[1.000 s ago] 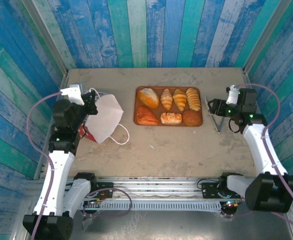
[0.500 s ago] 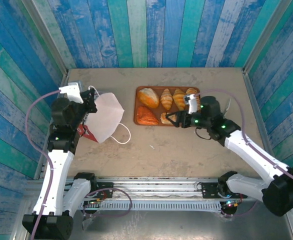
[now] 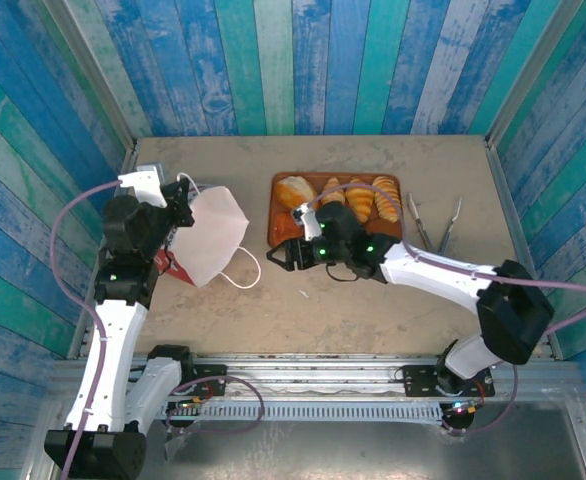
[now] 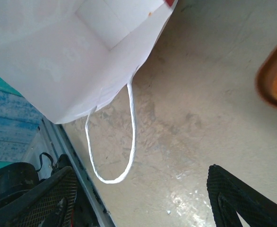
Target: Take the fake bread out of the paper bag
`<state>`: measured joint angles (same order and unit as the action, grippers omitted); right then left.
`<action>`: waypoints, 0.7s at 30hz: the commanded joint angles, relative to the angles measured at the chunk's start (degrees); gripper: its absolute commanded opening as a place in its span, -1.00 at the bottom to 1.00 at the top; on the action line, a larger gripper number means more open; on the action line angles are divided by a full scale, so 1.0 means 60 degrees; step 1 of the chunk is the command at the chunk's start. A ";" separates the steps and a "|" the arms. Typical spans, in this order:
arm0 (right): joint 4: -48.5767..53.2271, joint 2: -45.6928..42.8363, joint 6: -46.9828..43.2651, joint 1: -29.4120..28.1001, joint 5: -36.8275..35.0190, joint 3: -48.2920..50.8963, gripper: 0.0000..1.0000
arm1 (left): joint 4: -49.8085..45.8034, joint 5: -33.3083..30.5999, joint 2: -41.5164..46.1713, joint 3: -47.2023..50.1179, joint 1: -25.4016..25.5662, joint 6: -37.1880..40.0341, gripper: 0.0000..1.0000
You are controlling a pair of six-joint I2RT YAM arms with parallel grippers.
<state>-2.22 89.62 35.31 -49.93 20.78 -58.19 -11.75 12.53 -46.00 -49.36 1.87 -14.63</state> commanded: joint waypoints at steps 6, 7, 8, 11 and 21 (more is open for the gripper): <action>-0.0632 0.1872 0.0676 -0.0451 0.1046 -0.0977 0.25 | 0.0116 -0.0027 0.0173 -0.0211 -0.0013 0.0078 -1.00; -0.0655 0.2083 0.0669 -0.0513 0.1173 -0.1131 0.21 | 0.0105 -0.0024 0.0167 -0.0210 -0.0002 0.0083 -1.00; -0.0628 0.2260 0.0676 -0.0556 0.1240 -0.1254 0.18 | 0.0100 -0.0032 0.0166 -0.0213 -0.0004 0.0091 -1.00; -0.0625 0.2594 0.0731 -0.0657 0.1224 -0.1458 -0.13 | 0.0127 -0.0043 0.0164 -0.0184 -0.0004 0.0080 -1.00; 0.0960 0.1947 -0.0327 -0.0305 0.0506 -0.2196 -0.98 | 0.0200 -0.0126 -0.0221 -0.0362 -0.0007 -0.0016 -1.00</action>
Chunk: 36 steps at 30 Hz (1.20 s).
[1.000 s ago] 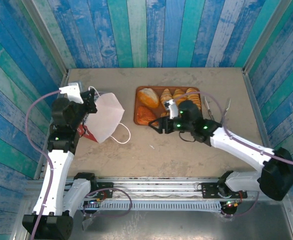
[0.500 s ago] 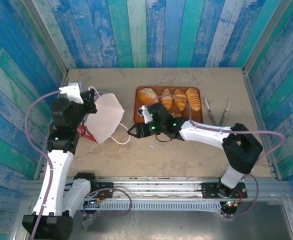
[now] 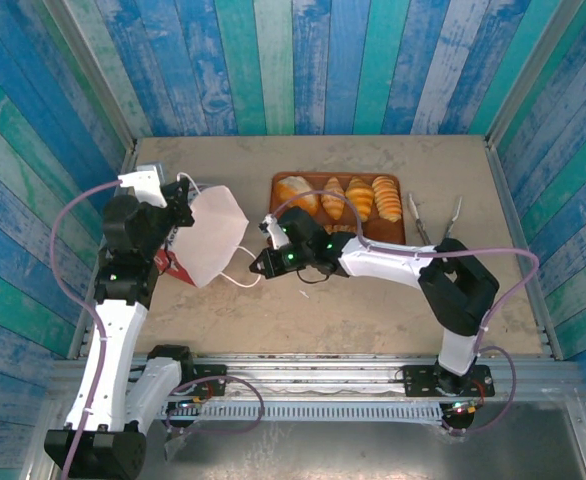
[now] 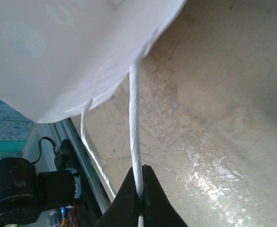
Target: Take the fake bread out of the paper bag
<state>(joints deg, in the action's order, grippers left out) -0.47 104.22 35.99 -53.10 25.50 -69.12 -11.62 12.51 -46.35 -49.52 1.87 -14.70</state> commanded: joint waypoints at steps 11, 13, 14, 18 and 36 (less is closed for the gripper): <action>0.1625 -0.0536 -0.1213 0.1078 0.0006 -0.2481 -0.97 | 0.0528 -0.0840 -0.2268 -0.1864 -0.0018 0.0165 -0.96; 0.1822 -0.0363 -0.1322 0.1241 0.0099 -0.2977 -0.97 | 0.0501 -0.0977 -0.2851 -0.2386 -0.0019 0.0336 -0.96; 0.1860 -0.0290 -0.1350 0.1328 0.0138 -0.3168 -0.97 | 0.0508 -0.1011 -0.3079 -0.2599 -0.0018 0.0401 -0.96; 0.2072 0.0101 -0.1435 0.1673 0.0355 -0.4064 -0.96 | 0.0632 -0.1110 -0.4183 -0.3516 -0.0069 0.0616 -0.96; 0.2598 0.1907 -0.1398 0.2679 0.0716 -0.6724 -0.90 | 0.1102 -0.0472 -0.7647 -0.6278 -0.0516 0.0565 -0.97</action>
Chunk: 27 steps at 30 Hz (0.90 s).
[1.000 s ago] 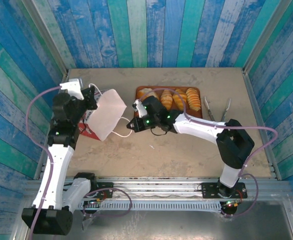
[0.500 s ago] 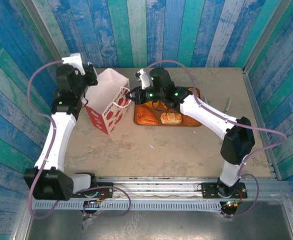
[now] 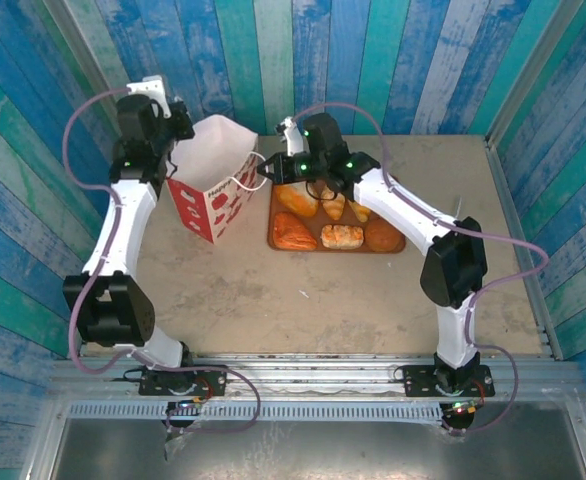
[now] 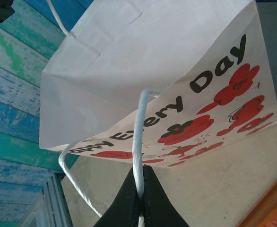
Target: Take the fake bread out of the paper bag
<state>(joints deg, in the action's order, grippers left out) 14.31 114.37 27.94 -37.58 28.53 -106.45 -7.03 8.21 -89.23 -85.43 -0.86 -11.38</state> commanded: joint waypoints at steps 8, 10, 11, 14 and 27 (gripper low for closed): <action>0.0210 0.1217 0.0281 0.0305 0.0824 -0.1463 -0.73 | 0.0277 0.0306 -0.1195 -0.0553 -0.0119 -0.0096 -0.92; 0.0337 0.1299 0.0238 0.0323 0.0954 -0.1623 -0.58 | 0.0084 0.0269 -0.1201 -0.0657 -0.0151 -0.0067 -0.82; 0.0447 0.1279 0.0169 0.0331 0.0933 -0.1686 -0.40 | 0.0073 0.0171 -0.1137 -0.0631 -0.0164 -0.0051 -0.69; 0.0701 0.1043 -0.0113 0.0389 0.0817 -0.1762 -0.18 | 0.0016 0.0011 -0.0823 -0.0615 -0.0207 0.0038 -0.11; 0.1248 -0.2303 -0.2467 0.0472 -0.1225 -0.0110 0.79 | 0.0463 -0.0299 0.2057 0.0545 -0.0215 0.0517 0.87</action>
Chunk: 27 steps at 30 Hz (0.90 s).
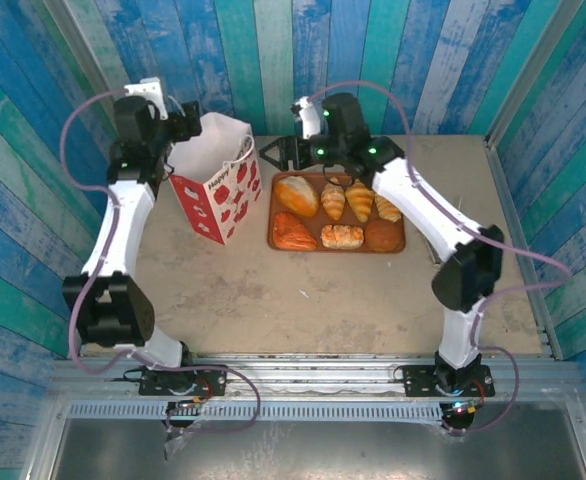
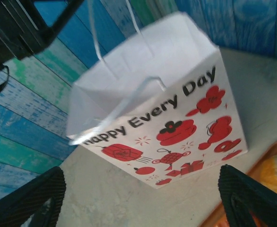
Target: Take the fake bread out of the paper bag
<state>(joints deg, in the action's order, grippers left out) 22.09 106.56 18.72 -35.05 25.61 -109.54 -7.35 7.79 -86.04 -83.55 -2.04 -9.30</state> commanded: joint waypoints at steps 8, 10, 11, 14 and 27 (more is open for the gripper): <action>-0.1040 -0.4328 -0.2397 0.0041 -0.4879 0.3990 1.00 | 0.0367 -0.0619 0.3837 0.1588 -0.0004 -0.0233 0.88; -0.1621 -0.5258 -0.2822 0.0042 -0.6410 0.5362 1.00 | 0.0493 -0.0526 0.4655 0.2564 -0.0013 -0.0410 0.88; -0.1959 -0.5699 -0.2950 0.0048 -0.7251 0.6095 1.00 | 0.0515 -0.0608 0.5081 0.3125 -0.0012 -0.0497 0.88; -0.2477 -0.6764 -0.3065 0.0693 -0.8625 0.7823 1.00 | 0.0519 -0.1429 0.6301 0.4742 -0.0014 -0.0668 0.87; -0.4291 -0.8559 -0.2491 0.3923 -0.8180 1.3126 1.00 | 0.2409 -0.2593 0.7456 0.9974 -0.0011 -0.0957 0.88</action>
<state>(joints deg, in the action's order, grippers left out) 2.90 54.46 3.46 -14.44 -25.52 -35.16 0.43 -5.63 -39.92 -27.40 -2.04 -13.72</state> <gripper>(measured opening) 0.997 0.938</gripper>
